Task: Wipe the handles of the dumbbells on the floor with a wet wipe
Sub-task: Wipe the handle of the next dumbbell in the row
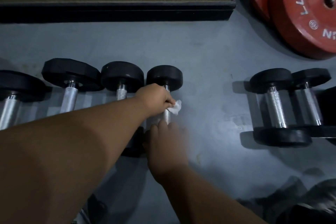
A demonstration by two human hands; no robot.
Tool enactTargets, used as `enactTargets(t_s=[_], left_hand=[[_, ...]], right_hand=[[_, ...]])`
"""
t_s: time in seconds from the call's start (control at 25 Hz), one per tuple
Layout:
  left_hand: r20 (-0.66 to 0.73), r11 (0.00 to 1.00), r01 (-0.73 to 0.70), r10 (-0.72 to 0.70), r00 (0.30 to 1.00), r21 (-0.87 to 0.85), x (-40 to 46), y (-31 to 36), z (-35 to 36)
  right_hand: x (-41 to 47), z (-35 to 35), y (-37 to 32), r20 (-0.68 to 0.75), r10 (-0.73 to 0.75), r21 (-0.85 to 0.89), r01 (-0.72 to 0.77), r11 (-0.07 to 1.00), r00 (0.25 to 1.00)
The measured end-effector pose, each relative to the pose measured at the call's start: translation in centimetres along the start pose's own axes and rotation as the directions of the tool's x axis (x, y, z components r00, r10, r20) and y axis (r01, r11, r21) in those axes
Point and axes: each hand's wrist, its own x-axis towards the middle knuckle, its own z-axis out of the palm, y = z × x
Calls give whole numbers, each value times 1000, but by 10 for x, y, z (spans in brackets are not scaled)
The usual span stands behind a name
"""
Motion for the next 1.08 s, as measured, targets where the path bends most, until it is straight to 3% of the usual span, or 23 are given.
enactTargets(t_s=[0.24, 0.44, 0.64, 0.76, 0.88, 0.96, 1.08], left_hand=[[-20, 996, 47, -49, 999, -76, 16, -4, -2], [-94, 925, 87, -130, 987, -369, -13, -8, 10], [8, 888, 160, -173, 985, -431, -35, -2, 18], [38, 941, 172, -169, 985, -292, -34, 0, 8], [9, 984, 104, -103, 995, -142, -18, 1, -12], [-36, 995, 72, -75, 997, -70, -7, -2, -19], [-110, 998, 62, -62, 992, -5, 8, -5, -20]], right_hand=[[3, -3, -4, 40, 0, -2, 0, 1000, 999], [2, -6, -4, 106, 2, -2, -2, 1000, 994], [4, -18, 2, 214, -70, 95, 50, 994, 974], [5, -33, 12, 295, -134, 254, 57, 965, 946], [-5, -26, 28, 175, -124, 410, 42, 911, 977], [-16, -12, 33, 125, -58, 396, 4, 918, 990], [-21, -3, 27, 191, -10, 360, -61, 931, 981]])
